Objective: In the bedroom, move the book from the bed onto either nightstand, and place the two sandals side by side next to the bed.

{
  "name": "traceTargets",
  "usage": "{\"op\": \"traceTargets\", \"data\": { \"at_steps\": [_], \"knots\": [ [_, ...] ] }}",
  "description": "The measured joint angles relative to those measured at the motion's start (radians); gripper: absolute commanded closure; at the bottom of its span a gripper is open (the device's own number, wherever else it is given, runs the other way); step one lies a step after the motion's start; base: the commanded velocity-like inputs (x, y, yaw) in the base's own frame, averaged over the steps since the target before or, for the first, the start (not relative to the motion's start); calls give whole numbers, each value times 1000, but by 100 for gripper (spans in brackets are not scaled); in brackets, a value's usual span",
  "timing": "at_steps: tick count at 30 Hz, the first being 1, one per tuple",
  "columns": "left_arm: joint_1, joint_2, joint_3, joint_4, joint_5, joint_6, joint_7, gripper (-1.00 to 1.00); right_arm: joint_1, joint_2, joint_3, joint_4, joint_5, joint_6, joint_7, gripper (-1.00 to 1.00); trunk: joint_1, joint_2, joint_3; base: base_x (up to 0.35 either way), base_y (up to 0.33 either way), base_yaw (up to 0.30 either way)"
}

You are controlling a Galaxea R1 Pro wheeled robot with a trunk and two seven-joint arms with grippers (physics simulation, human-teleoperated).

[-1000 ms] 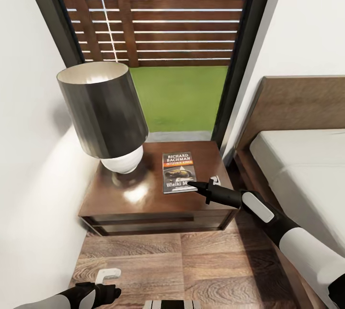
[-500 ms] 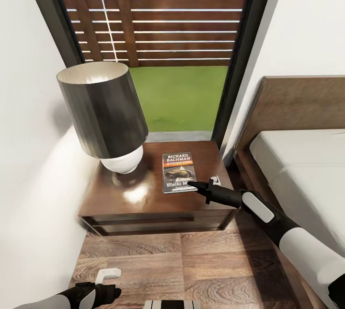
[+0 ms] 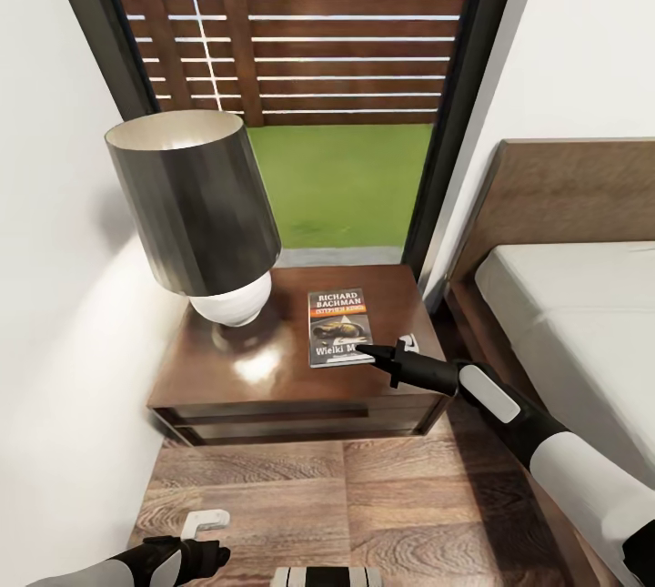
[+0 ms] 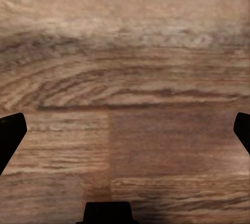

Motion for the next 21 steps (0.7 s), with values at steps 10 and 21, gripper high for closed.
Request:
{"op": "traceTargets", "data": {
  "at_steps": [10,21],
  "knots": [
    [0,0,0,0,0,0,0,-100,0,-1,0,0,2,-1,0,100,11,-21,-9,0,0,0],
    [0,0,0,0,0,1,0,-100,0,-1,0,0,-1,0,0,100,46,-84,-38,0,0,0]
  ]
}}
